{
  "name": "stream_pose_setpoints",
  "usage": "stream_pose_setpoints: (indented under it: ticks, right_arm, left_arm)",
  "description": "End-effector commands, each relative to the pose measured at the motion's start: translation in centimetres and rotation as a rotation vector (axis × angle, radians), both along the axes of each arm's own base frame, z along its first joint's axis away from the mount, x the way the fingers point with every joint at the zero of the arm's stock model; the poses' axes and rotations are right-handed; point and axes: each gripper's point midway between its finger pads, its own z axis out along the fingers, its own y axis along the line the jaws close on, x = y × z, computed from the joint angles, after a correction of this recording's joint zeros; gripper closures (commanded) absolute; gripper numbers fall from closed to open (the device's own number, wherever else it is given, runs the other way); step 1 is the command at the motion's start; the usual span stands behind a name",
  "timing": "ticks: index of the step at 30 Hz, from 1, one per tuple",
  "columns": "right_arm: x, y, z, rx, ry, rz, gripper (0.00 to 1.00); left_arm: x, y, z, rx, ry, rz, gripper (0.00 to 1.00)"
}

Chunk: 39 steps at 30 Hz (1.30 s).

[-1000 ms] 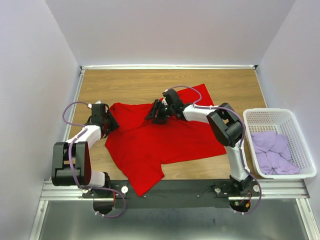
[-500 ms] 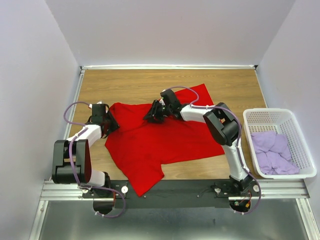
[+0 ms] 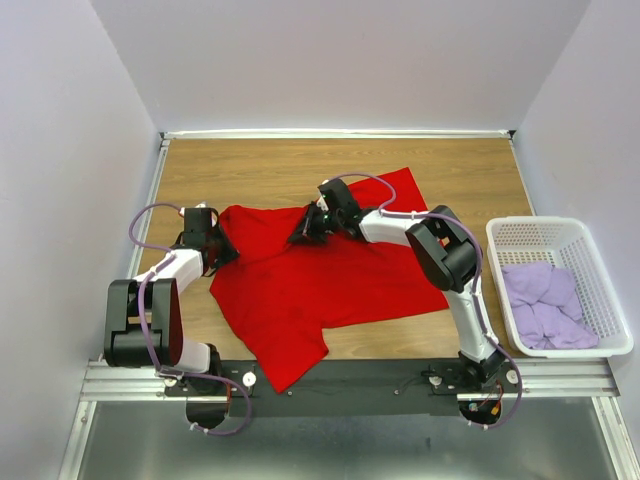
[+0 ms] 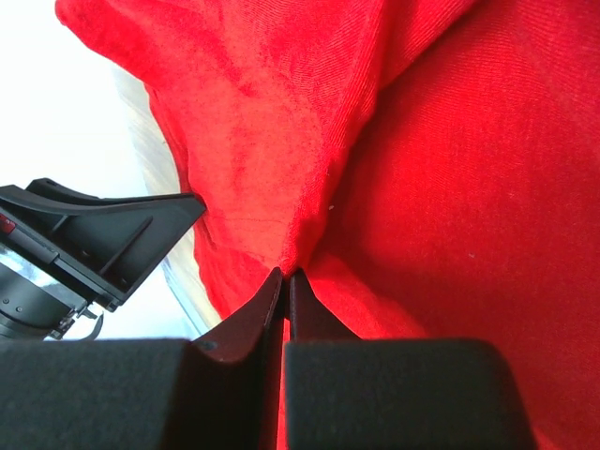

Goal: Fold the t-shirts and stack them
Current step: Flatten the tshirt out

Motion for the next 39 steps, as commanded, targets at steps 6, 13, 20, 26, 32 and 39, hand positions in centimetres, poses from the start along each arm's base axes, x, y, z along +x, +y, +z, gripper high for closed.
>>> stream_pose_setpoints:
  ticks: [6,13,20,26,32,39]
  right_arm:
    - [0.0,0.9,0.7,0.024,-0.018,0.026,0.91]
    - [0.0,0.9,0.9,0.025,-0.027,0.03,0.91]
    - [0.4,1.2,1.9,0.034,-0.062,0.035,0.95]
    - [1.7,1.8,3.4,0.056,-0.106,0.037,0.98]
    - [5.2,1.1,3.9,0.068,-0.133,-0.02,0.99]
    - [10.8,0.4,3.5,0.084,-0.192,-0.071,0.99]
  left_arm:
    - [-0.3,-0.7,-0.1,-0.018,0.008,-0.036,0.68]
    - [-0.3,-1.0,-0.4,-0.025,0.019,-0.049,0.75]
    - [1.1,-1.1,1.4,-0.021,-0.026,-0.057,1.0]
    - [4.6,-0.8,4.6,-0.005,-0.098,-0.064,1.0]
    - [9.4,-0.4,7.4,0.003,-0.163,-0.066,1.0]
    - [15.9,-0.3,8.7,0.002,-0.205,-0.093,1.0]
